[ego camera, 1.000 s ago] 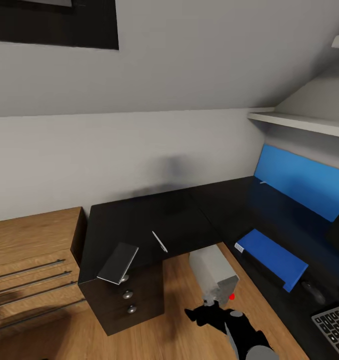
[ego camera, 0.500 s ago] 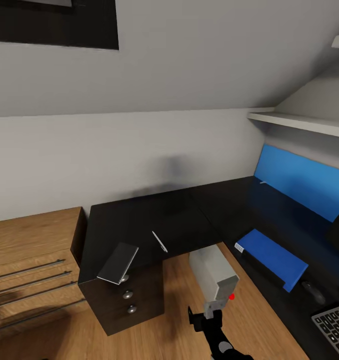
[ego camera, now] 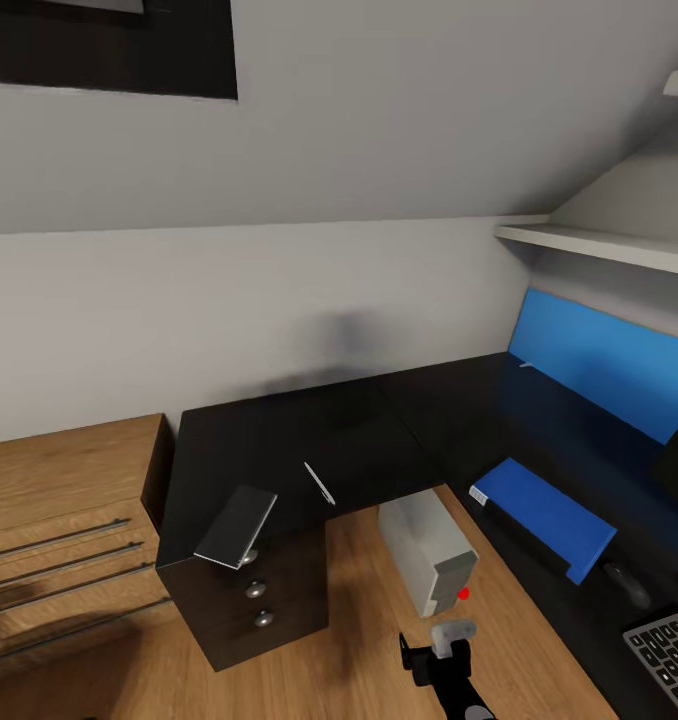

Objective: In the bedroom, organize the workspace by keeping the computer under the desk, ensuring the monitor is on the desk, placing the keyboard on the desk next to the monitor, placing the mouse on the desk next to the keyboard, moving the folder from the swivel chair onto the desk next to the mouse, stacking the notebook on top of the folder with the pen on top of the notebook, and positioning the swivel chair next to the desk.

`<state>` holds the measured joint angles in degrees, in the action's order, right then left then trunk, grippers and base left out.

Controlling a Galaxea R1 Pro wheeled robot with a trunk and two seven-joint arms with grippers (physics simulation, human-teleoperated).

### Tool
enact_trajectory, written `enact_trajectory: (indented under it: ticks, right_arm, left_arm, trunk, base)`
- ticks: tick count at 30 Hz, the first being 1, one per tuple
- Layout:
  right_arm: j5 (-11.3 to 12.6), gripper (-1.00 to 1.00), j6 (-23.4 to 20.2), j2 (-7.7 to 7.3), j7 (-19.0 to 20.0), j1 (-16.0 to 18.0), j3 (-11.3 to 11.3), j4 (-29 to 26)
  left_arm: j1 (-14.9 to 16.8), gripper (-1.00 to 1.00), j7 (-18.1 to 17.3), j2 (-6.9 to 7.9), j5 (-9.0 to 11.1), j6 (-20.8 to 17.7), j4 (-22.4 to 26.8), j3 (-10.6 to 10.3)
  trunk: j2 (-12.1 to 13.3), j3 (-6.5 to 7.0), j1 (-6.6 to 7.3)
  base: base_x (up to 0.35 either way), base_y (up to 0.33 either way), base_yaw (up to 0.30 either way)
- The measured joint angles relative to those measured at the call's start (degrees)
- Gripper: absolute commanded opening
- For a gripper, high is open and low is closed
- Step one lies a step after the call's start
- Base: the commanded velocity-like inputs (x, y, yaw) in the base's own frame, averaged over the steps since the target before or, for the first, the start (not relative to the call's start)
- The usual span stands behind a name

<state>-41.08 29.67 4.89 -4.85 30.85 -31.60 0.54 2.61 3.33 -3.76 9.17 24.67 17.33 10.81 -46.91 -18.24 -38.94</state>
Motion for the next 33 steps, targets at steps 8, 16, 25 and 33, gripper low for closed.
enact_trajectory:
  ticks: [8,16,25,33]
  right_arm:
    - [-0.38,1.0,0.19,-0.34,0.37,-1.21,0.09,0.17]
    - [0.28,1.0,0.3,0.4,0.08,-1.27,-0.28,0.06]
    - [0.36,1.0,0.88,1.97,-1.13,-1.27,-0.41,-0.03]
    - [0.34,1.0,1.29,1.97,-1.4,-1.27,-0.4,-0.06]
  left_arm:
    - [0.0,1.0,-0.21,0.07,-0.02,0.13,0.0,-0.04]
    - [0.0,1.0,-0.22,0.07,-0.1,0.26,0.0,-0.04]
    - [-0.01,1.0,-0.22,0.07,-0.1,0.28,0.02,-0.06]
    - [-0.01,1.0,-0.22,0.07,-0.13,0.28,0.02,-0.06]
  trunk:
    - [0.0,0.0,0.0]
    - [0.0,0.0,0.0]
    - [0.0,0.0,0.0]
    - [0.0,0.0,0.0]
  base:
    - [0.0,0.0,0.0]
    - [0.0,0.0,0.03]
    - [0.0,0.0,0.241]
    - [0.0,0.0,0.281]
